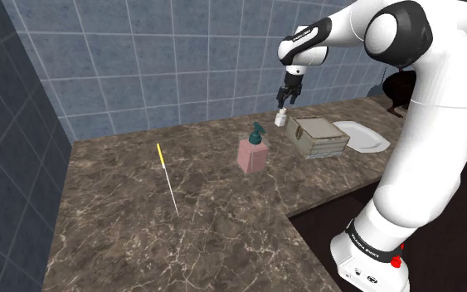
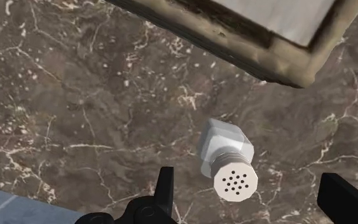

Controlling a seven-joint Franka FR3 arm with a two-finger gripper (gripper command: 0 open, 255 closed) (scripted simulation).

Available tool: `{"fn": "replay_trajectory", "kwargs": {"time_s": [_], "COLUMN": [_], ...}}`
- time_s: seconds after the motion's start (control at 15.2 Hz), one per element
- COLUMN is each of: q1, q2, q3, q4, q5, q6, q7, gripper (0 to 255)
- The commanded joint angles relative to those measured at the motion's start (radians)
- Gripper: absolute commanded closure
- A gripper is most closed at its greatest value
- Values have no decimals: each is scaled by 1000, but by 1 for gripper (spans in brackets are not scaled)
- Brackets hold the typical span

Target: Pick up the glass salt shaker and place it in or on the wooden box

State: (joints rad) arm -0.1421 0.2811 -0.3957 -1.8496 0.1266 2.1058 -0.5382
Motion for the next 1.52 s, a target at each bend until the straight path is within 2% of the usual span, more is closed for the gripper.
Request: {"fn": "replay_trajectory", "kwargs": {"time_s": [0.0,0.26,0.73,0.79,1.45], "q1": [-3,-6,-6,-6,-5], "q2": [18,40,40,40,34], "q3": [3,8,8,8,6], "q4": [-4,-24,-24,-24,-19], "q5": [9,21,21,21,18], "q6": [21,61,61,61,50], "q7": [-6,-14,-14,-14,-11], "gripper": [0,0,0,255,255]}}
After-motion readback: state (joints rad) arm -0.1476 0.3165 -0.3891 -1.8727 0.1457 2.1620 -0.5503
